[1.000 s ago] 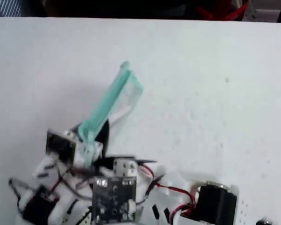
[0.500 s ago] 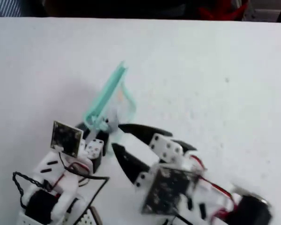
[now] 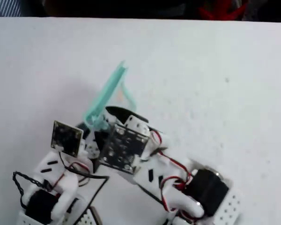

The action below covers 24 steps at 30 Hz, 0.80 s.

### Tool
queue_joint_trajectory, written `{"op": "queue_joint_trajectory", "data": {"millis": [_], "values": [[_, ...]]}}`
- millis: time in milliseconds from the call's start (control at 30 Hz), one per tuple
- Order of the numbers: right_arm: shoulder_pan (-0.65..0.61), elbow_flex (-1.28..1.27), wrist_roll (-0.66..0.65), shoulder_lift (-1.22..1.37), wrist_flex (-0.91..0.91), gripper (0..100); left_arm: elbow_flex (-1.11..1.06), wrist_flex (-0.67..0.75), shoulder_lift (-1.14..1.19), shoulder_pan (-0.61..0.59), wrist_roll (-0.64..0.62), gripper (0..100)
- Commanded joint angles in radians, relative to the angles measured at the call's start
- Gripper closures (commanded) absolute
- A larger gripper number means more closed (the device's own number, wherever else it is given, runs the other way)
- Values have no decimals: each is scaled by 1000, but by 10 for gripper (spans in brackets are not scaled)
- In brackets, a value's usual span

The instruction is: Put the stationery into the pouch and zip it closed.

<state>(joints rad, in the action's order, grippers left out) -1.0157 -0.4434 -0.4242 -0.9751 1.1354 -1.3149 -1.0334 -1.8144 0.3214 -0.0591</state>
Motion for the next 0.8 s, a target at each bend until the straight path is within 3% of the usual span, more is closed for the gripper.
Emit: {"op": "queue_joint_trajectory", "data": {"millis": [0,267,767], "values": [[7,12,-2,18,-21,786,14,21,-10,4,6,980],[1,20,-51,91,-22,791,15,25,-10,-33,6,980],[1,94,-106,197,-22,981,15,23,-10,-31,5,980]]}}
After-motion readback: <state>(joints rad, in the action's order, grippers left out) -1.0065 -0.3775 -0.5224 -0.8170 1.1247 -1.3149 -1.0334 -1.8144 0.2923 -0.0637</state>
